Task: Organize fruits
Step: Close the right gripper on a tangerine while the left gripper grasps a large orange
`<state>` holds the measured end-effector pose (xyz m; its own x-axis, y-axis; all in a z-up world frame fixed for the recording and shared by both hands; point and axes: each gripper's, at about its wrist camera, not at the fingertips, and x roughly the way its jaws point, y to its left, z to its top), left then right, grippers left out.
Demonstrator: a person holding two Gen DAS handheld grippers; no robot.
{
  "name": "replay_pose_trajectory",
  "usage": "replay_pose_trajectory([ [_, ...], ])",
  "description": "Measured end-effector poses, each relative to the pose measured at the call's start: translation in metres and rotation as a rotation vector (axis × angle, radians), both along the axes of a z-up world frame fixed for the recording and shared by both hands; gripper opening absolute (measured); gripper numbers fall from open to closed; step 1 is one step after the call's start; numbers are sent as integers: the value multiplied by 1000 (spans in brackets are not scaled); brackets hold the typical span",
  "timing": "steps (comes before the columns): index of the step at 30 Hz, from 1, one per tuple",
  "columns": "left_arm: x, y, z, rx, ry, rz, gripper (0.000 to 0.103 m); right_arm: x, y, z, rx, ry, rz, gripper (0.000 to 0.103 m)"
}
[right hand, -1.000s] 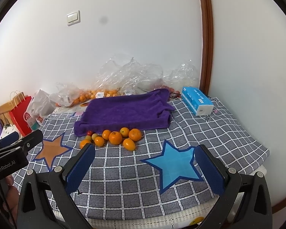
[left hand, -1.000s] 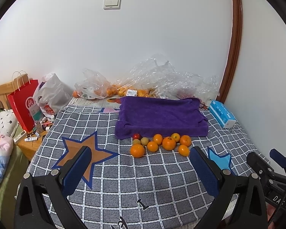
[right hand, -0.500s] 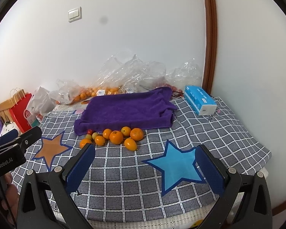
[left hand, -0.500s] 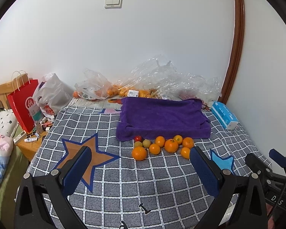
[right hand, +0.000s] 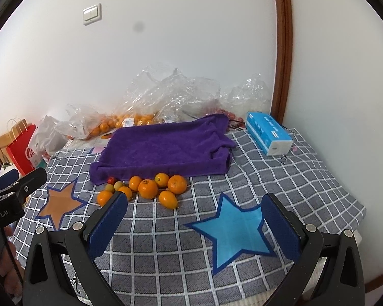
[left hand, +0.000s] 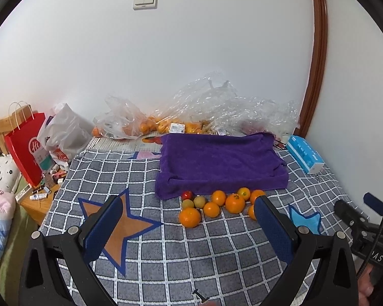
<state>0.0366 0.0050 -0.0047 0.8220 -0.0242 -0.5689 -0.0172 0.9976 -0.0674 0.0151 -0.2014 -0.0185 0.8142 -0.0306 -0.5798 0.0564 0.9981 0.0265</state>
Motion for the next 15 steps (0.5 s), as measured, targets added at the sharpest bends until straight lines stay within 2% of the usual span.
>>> replay_pose_trajectory([
  [3, 13, 6, -13, -14, 20, 12, 103, 11, -2, -7, -33, -15, -12, 103],
  [7, 36, 13, -45, -25, 87, 33, 103, 27, -8, -25, 14, -22, 42, 103],
  [11, 54, 21, -77, -57, 150, 53, 102, 51, -10, -55, 35, 45, 57, 103],
  [12, 58, 22, -84, -59, 167, 59, 99, 57, -9, -64, 34, 67, 56, 103],
  [15, 71, 25, -102, -39, 218, 69, 92, 72, -3, -85, 41, 107, 88, 94],
])
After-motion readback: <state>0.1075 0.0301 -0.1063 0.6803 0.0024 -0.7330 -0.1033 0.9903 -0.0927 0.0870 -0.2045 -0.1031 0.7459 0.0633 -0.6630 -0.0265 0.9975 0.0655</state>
